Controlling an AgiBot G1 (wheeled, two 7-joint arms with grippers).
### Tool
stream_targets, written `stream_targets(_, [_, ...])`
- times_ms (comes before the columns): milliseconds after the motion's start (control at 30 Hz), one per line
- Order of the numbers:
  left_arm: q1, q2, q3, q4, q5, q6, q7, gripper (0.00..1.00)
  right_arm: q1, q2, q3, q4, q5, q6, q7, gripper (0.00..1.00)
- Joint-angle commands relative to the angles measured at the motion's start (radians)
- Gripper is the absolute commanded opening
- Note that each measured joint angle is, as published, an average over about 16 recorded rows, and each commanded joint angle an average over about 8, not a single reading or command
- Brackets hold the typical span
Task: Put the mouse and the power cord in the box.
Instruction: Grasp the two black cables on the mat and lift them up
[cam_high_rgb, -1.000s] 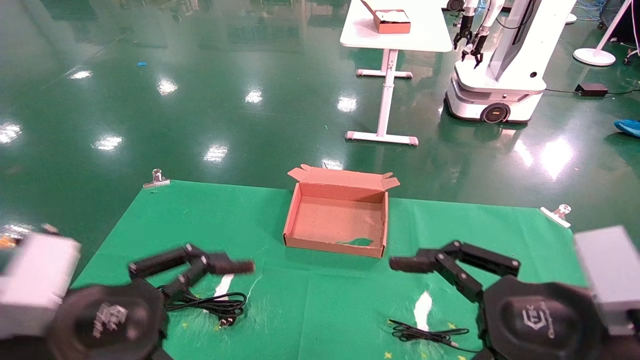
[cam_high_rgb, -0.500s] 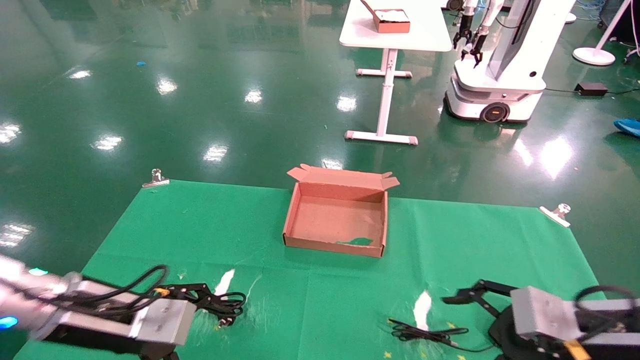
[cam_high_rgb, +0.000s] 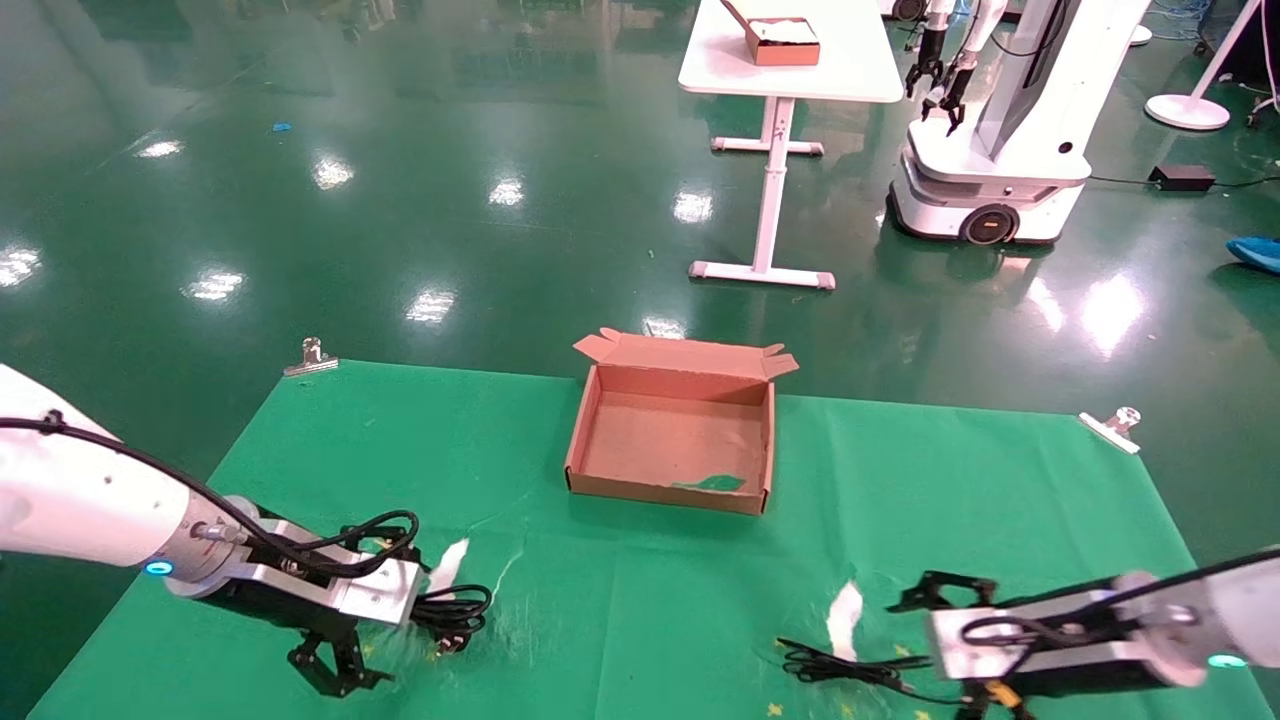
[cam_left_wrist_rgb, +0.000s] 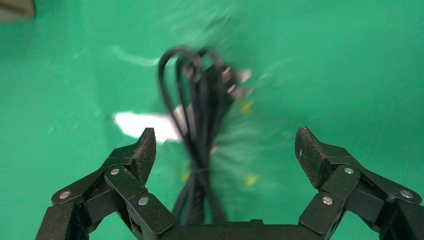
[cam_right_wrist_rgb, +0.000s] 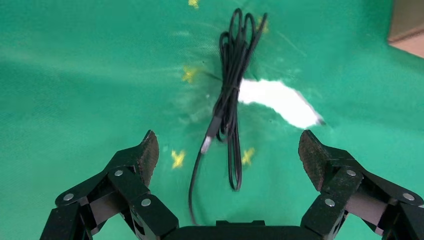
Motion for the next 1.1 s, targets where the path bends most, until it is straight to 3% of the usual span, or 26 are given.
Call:
stream_targets(33, [-0.01,0.025,0.007,0.053,0.019,-0.045,0.03,1.0,0.02,-0.039,-0.011,-0.06,-0.02,0.023,-0.042,1.0])
stream_targets(433, [-0.022,0.07,0.006,0.213,0.026,-0.132,0.112,1.0,0.07,-0.118,-0.006,-0.253,-0.016,0.073,-0.174,1.0])
stream_targets(500, [-0.024,0.074,0.007,0.229,0.026,-0.134,0.123,1.0,0.074,-0.124,-0.007,-0.271,-0.018,0.078,-0.188,0.91])
stream_targets(533, [-0.025,0.075,0.007,0.235,0.027,-0.134,0.129,0.93,0.076,-0.127,-0.008,-0.278,-0.019,0.081,-0.194,0.81])
stream_targets(700, [-0.031,0.083,0.01,0.261,0.032,-0.136,0.15,0.32,0.086,-0.141,-0.015,-0.306,-0.031,0.096,-0.217,0.18])
stream_targets(767, [-0.033,0.086,0.012,0.267,0.035,-0.137,0.155,0.07,0.089,-0.144,-0.018,-0.312,-0.035,0.1,-0.221,0.02])
stream_targets(833, [-0.034,0.087,0.013,0.271,0.036,-0.138,0.157,0.0,0.091,-0.146,-0.019,-0.316,-0.038,0.103,-0.223,0.0])
stream_targets(1100, [-0.033,0.085,0.012,0.263,0.034,-0.134,0.153,0.0,0.089,-0.142,-0.018,-0.308,-0.036,0.1,-0.219,0.0])
